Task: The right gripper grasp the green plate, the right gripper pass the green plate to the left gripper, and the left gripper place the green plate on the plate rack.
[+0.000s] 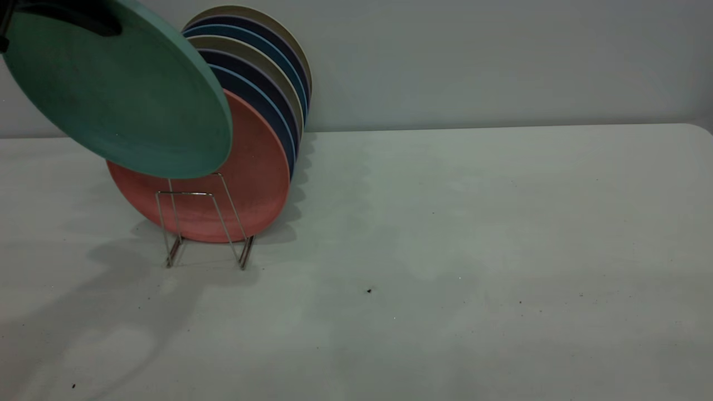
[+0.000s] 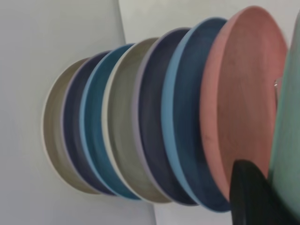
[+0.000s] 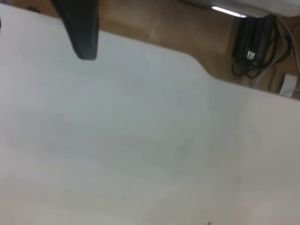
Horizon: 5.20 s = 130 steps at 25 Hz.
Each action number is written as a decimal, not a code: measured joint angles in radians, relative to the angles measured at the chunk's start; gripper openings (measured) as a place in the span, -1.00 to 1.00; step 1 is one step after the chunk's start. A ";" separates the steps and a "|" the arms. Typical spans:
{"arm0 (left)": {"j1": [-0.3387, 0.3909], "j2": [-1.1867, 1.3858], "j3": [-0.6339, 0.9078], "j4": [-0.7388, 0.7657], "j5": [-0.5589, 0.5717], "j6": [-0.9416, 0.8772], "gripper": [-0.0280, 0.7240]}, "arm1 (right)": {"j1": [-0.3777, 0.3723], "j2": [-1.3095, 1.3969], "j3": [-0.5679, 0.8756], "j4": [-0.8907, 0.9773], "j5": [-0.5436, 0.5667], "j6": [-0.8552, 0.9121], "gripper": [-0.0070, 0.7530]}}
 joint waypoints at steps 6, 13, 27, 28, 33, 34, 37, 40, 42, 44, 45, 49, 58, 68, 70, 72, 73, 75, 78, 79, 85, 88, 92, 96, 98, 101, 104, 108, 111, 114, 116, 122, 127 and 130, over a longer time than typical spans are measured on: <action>-0.001 0.026 0.000 -0.003 -0.026 0.000 -0.63 | 0.000 0.000 0.000 -0.001 -0.014 0.002 0.14; -0.004 0.087 0.000 -0.005 -0.055 0.000 -0.63 | 0.000 0.000 0.000 -0.001 -0.014 0.003 0.14; -0.004 0.196 0.000 -0.119 -0.104 0.000 -0.63 | 0.000 0.000 0.000 -0.005 -0.018 0.003 0.14; -0.004 0.203 0.000 -0.125 -0.109 0.000 -0.63 | 0.000 0.000 0.000 -0.006 -0.018 0.003 0.14; -0.004 0.223 0.000 -0.133 -0.126 0.000 -0.60 | 0.000 0.000 0.000 -0.007 -0.019 0.003 0.14; -0.004 0.224 0.000 -0.133 -0.129 0.000 -0.57 | 0.000 0.000 0.000 -0.007 -0.019 0.003 0.14; -0.004 0.225 -0.001 -0.137 -0.143 0.000 -0.45 | 0.000 0.000 0.000 -0.007 -0.020 0.003 0.14; -0.004 0.225 -0.001 -0.140 -0.146 -0.001 -0.26 | 0.000 0.000 0.000 -0.007 -0.020 0.003 0.14; -0.004 0.225 -0.001 -0.141 -0.147 -0.012 -0.15 | 0.000 0.000 0.000 -0.007 -0.020 0.003 0.14; -0.004 0.225 -0.001 -0.141 -0.147 -0.024 -0.05 | 0.000 0.000 0.000 -0.007 -0.020 0.003 0.14; -0.004 0.225 -0.001 -0.141 -0.147 -0.026 -0.02 | 0.000 0.000 0.000 -0.007 -0.020 0.003 0.14; -0.004 0.225 -0.001 -0.145 -0.147 -0.041 0.03 | 0.000 0.000 0.000 -0.007 -0.020 0.003 0.14; -0.004 0.191 -0.002 -0.144 -0.114 -0.140 0.03 | 0.000 0.000 0.000 -0.007 -0.020 0.003 0.14; -0.004 0.133 -0.002 -0.115 -0.013 -0.280 0.03 | 0.000 0.000 0.000 -0.027 -0.021 0.004 0.14; -0.004 0.096 -0.002 -0.082 0.004 -0.344 0.03 | 0.000 0.000 0.000 -0.030 -0.021 0.007 0.14; -0.004 0.039 -0.002 -0.032 0.033 -0.451 0.03 | 0.000 0.000 0.000 -0.046 -0.029 0.017 0.14; -0.004 0.005 -0.002 -0.007 0.048 -0.508 0.03 | 0.000 0.000 0.000 -0.053 -0.037 0.029 0.14; -0.004 -0.065 -0.002 0.062 0.099 -0.664 0.03 | 0.000 0.000 0.000 -0.074 -0.045 0.054 0.14; -0.004 -0.185 -0.002 0.191 0.192 -0.901 0.03 | 0.027 0.000 0.002 -0.098 -0.050 0.079 0.14; -0.004 -0.230 -0.002 0.241 0.227 -0.983 0.03 | 0.046 0.000 0.008 -0.109 -0.050 0.089 0.14; -0.004 -0.486 -0.002 0.438 0.518 -1.427 0.03 | 0.155 0.000 0.019 -0.256 -0.051 0.271 0.14; -0.004 -0.605 0.012 0.474 0.654 -1.593 0.03 | 0.192 0.000 0.019 -0.332 -0.052 0.359 0.14; -0.004 -0.779 0.129 0.496 0.683 -1.791 0.03 | 0.263 0.000 0.019 -0.366 -0.055 0.404 0.14; -0.004 -0.962 0.319 0.527 0.683 -1.919 0.08 | 0.303 0.000 0.019 -0.366 -0.057 0.411 0.14; -0.004 -1.047 0.409 0.534 0.680 -1.964 0.16 | 0.308 0.000 0.019 -0.366 -0.057 0.411 0.14; -0.004 -1.158 0.544 0.534 0.677 -2.003 0.25 | 0.309 0.000 0.019 -0.366 -0.057 0.412 0.14; -0.004 -1.270 0.643 0.535 0.670 -2.015 0.27 | 0.309 0.000 0.019 -0.366 -0.057 0.412 0.14; -0.004 -1.409 0.679 0.535 0.647 -2.015 0.27 | 0.309 0.000 0.019 -0.366 -0.057 0.412 0.14; -0.004 -1.491 0.680 0.535 0.646 -2.015 0.27 | 0.309 0.000 0.019 -0.365 -0.057 0.412 0.14; -0.004 -1.557 0.680 0.535 0.646 -2.015 0.27 | 0.309 0.000 0.019 -0.365 -0.057 0.412 0.14; -0.004 -1.592 0.680 0.535 0.647 -2.015 0.27 | 0.309 0.000 0.019 -0.365 -0.058 0.412 0.14; -0.004 -1.626 0.680 0.535 0.647 -2.016 0.27 | 0.265 -0.101 0.019 -0.363 -0.059 0.412 0.14; -0.003 -1.631 0.680 0.535 0.647 -2.017 0.27 | 0.215 -0.286 0.019 -0.363 -0.058 0.412 0.14; 0.007 -1.636 0.680 0.535 0.648 -2.017 0.27 | 0.185 -0.319 0.019 -0.364 -0.049 0.412 0.14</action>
